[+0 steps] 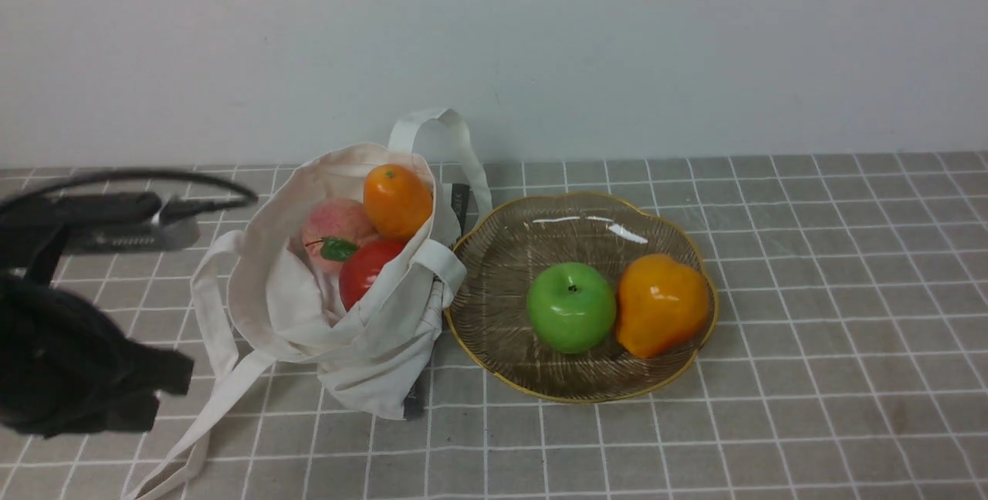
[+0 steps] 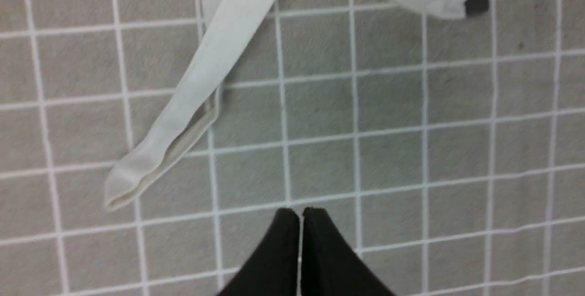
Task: Take the fruit out of the bag on the grey coffee tablecloth and place them on the plate.
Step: 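Reach into the cloth bag and grasp the fruit inside with the left gripper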
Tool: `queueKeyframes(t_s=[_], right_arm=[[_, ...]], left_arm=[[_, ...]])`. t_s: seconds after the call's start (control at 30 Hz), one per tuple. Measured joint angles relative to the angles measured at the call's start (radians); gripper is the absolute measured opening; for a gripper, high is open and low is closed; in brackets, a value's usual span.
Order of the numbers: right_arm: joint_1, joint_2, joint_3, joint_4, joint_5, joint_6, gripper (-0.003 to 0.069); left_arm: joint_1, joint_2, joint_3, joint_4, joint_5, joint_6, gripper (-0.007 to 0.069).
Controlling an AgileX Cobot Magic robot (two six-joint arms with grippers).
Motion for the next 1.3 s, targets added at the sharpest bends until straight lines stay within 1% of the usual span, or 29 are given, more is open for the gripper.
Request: queueKeyframes(t_s=[0.03, 0.13, 0.2, 0.27, 0.33, 0.47, 0.5, 0.53, 0.6, 0.67, 0.73, 0.87, 0.97, 1.0, 1.1, 1.2, 1.27, 1.3], right_arm=[[0.0, 0.0, 0.0, 0.0, 0.0, 0.0, -0.0015], [0.0, 0.0, 0.0, 0.0, 0.0, 0.0, -0.0015], [0.0, 0.0, 0.0, 0.0, 0.0, 0.0, -0.0015], [0.0, 0.0, 0.0, 0.0, 0.0, 0.0, -0.0015], [0.0, 0.0, 0.0, 0.0, 0.0, 0.0, -0.0015], [0.0, 0.0, 0.0, 0.0, 0.0, 0.0, -0.0015], [0.0, 0.0, 0.0, 0.0, 0.0, 0.0, -0.0015], [0.0, 0.0, 0.0, 0.0, 0.0, 0.0, -0.0015], [0.0, 0.0, 0.0, 0.0, 0.0, 0.0, -0.0015], [0.0, 0.0, 0.0, 0.0, 0.0, 0.0, -0.0015], [0.0, 0.0, 0.0, 0.0, 0.0, 0.0, -0.0015], [0.0, 0.0, 0.0, 0.0, 0.0, 0.0, -0.0015], [0.0, 0.0, 0.0, 0.0, 0.0, 0.0, -0.0015], [0.0, 0.0, 0.0, 0.0, 0.0, 0.0, -0.0015], [0.0, 0.0, 0.0, 0.0, 0.0, 0.0, -0.0015], [0.0, 0.0, 0.0, 0.0, 0.0, 0.0, -0.0015], [0.0, 0.0, 0.0, 0.0, 0.0, 0.0, -0.0015], [0.0, 0.0, 0.0, 0.0, 0.0, 0.0, -0.0015]], left_arm=[[0.0, 0.008, -0.007, -0.007, 0.001, 0.002, -0.0008], [-0.054, 0.133, -0.135, -0.134, 0.032, 0.066, -0.0008], [-0.116, 0.203, -0.221, -0.163, 0.035, 0.106, -0.0007], [-0.159, 0.266, -0.297, -0.153, 0.037, 0.115, -0.0007], [-0.196, 0.328, -0.368, -0.111, 0.037, 0.116, -0.0007], [-0.244, 0.45, -0.518, 0.049, 0.023, 0.099, -0.0004], [-0.249, 0.466, -0.541, 0.072, 0.021, 0.087, -0.0002], [-0.259, 0.5, -0.569, 0.12, 0.014, 0.062, 0.0008], [-0.266, 0.53, -0.596, 0.156, -0.002, 0.023, 0.0029], [-0.27, 0.568, -0.614, 0.186, -0.033, -0.034, 0.0076], [-0.271, 0.585, -0.617, 0.195, -0.055, -0.063, 0.0108], [-0.274, 0.608, -0.617, 0.201, -0.12, -0.143, 0.0258], [-0.275, 0.608, -0.617, 0.201, -0.183, -0.163, 0.0376], [-0.275, 0.609, -0.617, 0.201, -0.203, -0.165, 0.0399], [-0.275, 0.622, -0.62, 0.201, -0.276, -0.175, 0.051], [-0.275, 0.648, -0.62, 0.201, -0.32, -0.18, 0.0582], [-0.275, 0.669, -0.62, 0.201, -0.345, -0.186, 0.061], [-0.275, 0.677, -0.62, 0.201, -0.353, -0.186, 0.0613]])
